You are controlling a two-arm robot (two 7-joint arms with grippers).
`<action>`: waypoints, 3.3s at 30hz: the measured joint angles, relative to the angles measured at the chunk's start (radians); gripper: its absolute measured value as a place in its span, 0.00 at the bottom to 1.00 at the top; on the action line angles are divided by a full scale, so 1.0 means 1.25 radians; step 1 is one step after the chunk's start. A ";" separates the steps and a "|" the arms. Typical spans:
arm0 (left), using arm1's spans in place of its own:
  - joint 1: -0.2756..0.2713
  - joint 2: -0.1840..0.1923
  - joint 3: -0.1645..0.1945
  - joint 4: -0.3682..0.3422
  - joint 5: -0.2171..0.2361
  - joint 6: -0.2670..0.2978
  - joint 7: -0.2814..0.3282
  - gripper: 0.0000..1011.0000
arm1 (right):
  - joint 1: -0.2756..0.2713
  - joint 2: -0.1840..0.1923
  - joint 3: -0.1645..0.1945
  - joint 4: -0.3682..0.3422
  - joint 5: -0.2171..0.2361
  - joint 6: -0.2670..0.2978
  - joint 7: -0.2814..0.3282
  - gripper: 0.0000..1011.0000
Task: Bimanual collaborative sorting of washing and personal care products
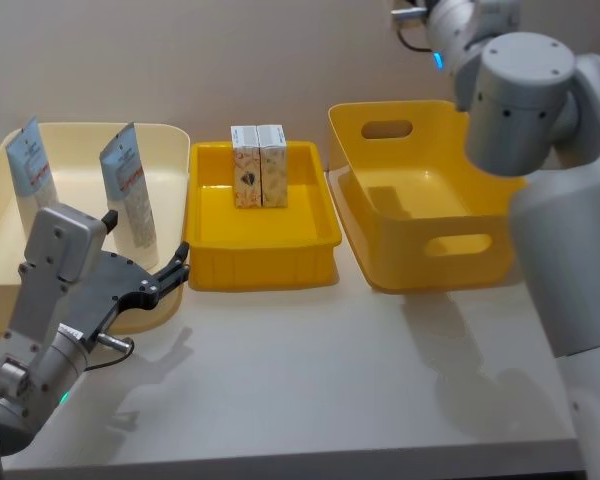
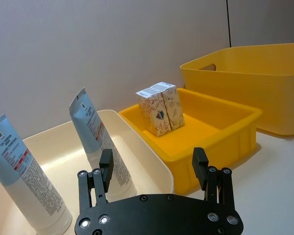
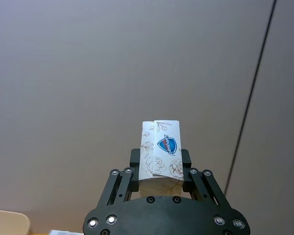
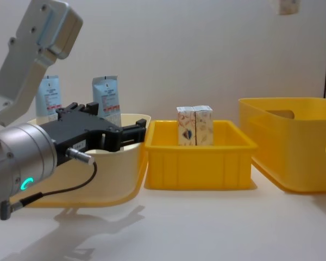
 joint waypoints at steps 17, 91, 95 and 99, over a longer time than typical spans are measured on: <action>0.000 0.000 0.000 0.000 0.000 0.000 0.000 0.99 | -0.024 0.040 0.022 0.022 -0.016 0.087 0.019 0.44; -0.119 -0.037 -0.089 0.093 -0.119 0.123 -0.098 0.99 | -0.043 0.052 0.019 0.060 -0.021 0.134 0.048 0.99; -0.136 -0.043 -0.096 0.124 -0.129 0.124 -0.114 0.99 | -0.043 0.052 0.019 0.060 -0.021 0.134 0.048 0.99; -0.150 -0.049 -0.100 0.151 -0.133 0.121 -0.124 0.99 | -0.043 0.052 0.019 0.060 -0.021 0.134 0.048 0.99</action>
